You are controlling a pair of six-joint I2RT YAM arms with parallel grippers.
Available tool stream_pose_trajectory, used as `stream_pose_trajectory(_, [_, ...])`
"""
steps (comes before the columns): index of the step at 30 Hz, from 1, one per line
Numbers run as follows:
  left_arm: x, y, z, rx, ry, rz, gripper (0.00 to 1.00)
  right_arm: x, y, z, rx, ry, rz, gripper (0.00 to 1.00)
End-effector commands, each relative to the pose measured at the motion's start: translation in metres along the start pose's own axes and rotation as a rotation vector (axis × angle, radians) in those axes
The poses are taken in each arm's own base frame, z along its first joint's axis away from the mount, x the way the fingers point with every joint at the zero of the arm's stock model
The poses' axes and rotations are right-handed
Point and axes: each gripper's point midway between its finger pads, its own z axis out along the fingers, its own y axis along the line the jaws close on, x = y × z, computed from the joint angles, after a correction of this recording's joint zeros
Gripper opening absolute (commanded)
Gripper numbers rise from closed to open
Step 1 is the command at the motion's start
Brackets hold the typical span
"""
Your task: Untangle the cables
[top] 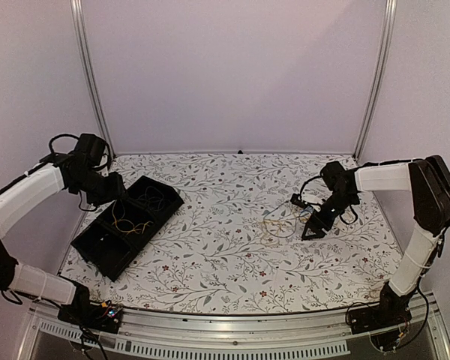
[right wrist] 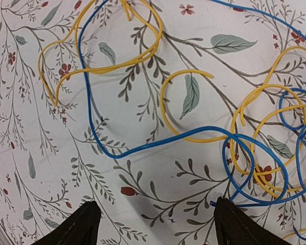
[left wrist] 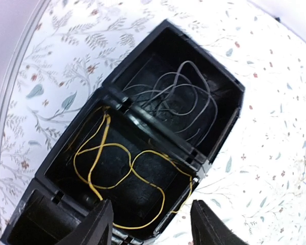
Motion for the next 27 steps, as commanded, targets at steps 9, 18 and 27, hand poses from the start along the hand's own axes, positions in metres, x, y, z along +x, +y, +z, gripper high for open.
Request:
stream_pose_trajectory(9, [-0.012, -0.255, -0.031, 0.633, -0.254, 0.45, 0.49, -0.064, 0.01, -0.069, 0.081, -0.237, -0.171, 0.78])
stream_pose_trajectory(18, [0.119, -0.351, 0.055, 0.751, -0.013, 0.609, 0.5, -0.073, 0.043, -0.06, 0.027, -0.277, -0.248, 0.75])
stream_pose_trajectory(27, [0.171, -0.371, 0.111, 0.757, 0.114, 0.549, 0.42, -0.058, 0.051, -0.031, -0.046, -0.264, -0.219, 0.74])
